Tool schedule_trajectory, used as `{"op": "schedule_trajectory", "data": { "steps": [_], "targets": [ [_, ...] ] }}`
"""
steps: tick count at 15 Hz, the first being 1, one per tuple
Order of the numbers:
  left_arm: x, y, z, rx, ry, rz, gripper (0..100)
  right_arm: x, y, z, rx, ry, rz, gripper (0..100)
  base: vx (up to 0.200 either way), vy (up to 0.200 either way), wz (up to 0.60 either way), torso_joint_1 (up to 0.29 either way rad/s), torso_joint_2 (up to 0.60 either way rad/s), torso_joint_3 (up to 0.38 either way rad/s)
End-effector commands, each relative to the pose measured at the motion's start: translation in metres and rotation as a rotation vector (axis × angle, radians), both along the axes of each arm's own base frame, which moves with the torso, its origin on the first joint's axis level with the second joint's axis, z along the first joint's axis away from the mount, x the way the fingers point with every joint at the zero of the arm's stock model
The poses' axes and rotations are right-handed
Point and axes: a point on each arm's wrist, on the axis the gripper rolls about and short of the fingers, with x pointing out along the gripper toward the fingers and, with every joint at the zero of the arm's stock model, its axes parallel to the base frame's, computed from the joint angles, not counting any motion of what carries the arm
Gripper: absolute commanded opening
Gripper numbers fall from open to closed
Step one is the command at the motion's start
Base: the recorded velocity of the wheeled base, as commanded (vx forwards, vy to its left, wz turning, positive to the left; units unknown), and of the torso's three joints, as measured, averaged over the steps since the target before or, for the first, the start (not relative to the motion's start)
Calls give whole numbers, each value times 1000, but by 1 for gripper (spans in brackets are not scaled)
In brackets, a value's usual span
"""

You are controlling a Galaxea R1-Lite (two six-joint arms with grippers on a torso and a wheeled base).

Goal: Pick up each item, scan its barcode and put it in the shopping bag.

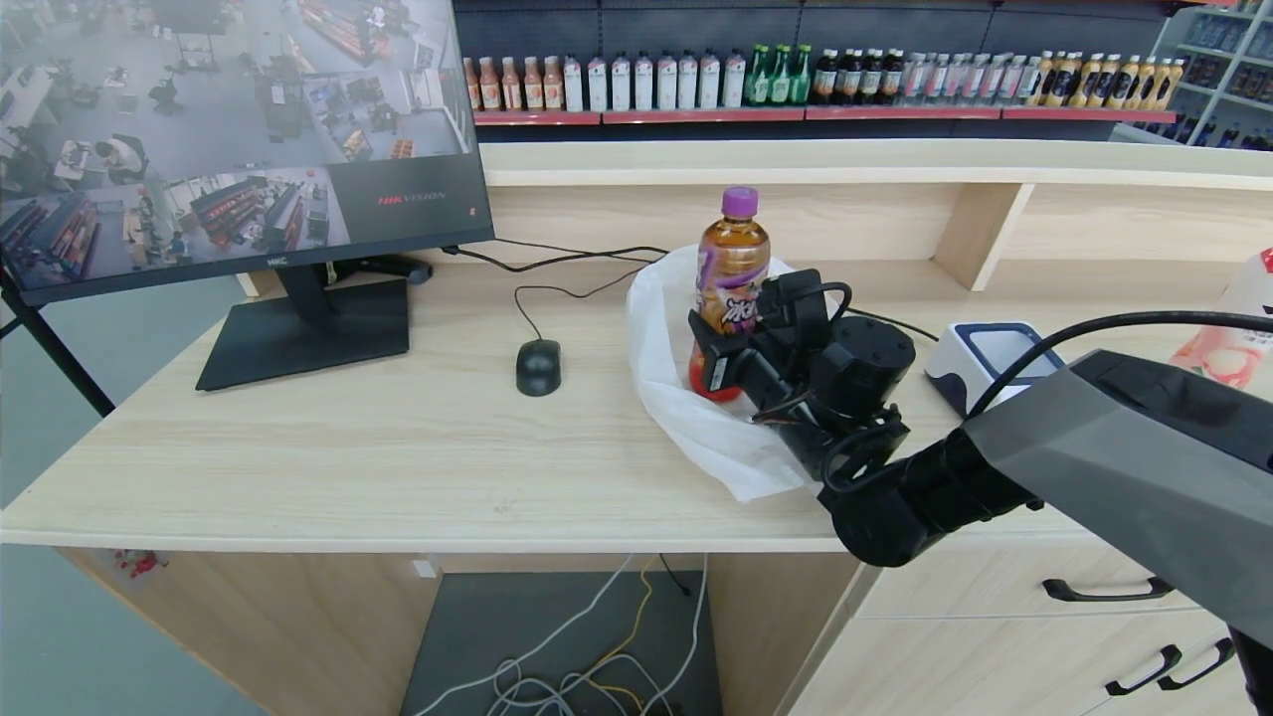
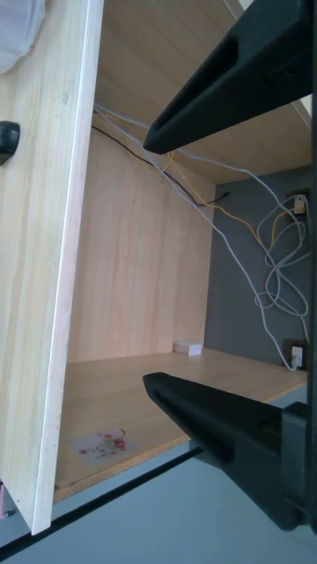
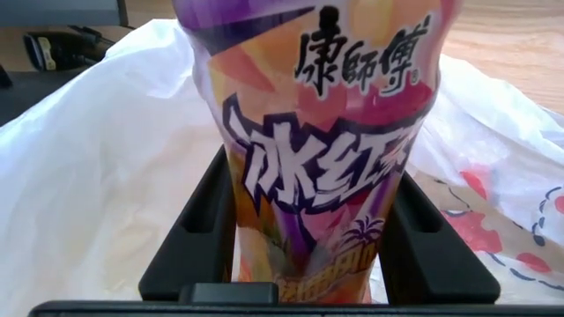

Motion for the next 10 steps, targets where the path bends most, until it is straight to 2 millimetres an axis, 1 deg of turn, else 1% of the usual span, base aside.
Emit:
{"op": "schedule_trajectory", "data": {
  "steps": [1, 3, 6, 8, 10],
  "targets": [
    [0, 0, 0, -2, 0, 1, 100, 0, 0, -1, -2, 3, -2, 100, 0, 0, 0, 0, 0, 0],
    [0, 0, 0, 0, 0, 1, 100, -1, -1, 5, 23, -14, -40, 100, 0, 0, 0, 0, 0, 0],
    [0, 0, 0, 0, 0, 1, 100, -5, -1, 13, 47, -53, -36, 100, 0, 0, 0, 0, 0, 0],
    [0, 0, 0, 0, 0, 1, 100, -12, -1, 24, 57, -67, -30, 100, 0, 0, 0, 0, 0, 0],
    [0, 0, 0, 0, 0, 1, 100, -19, -6, 28, 52, -61, -32, 100, 0, 0, 0, 0, 0, 0]
  ]
}}
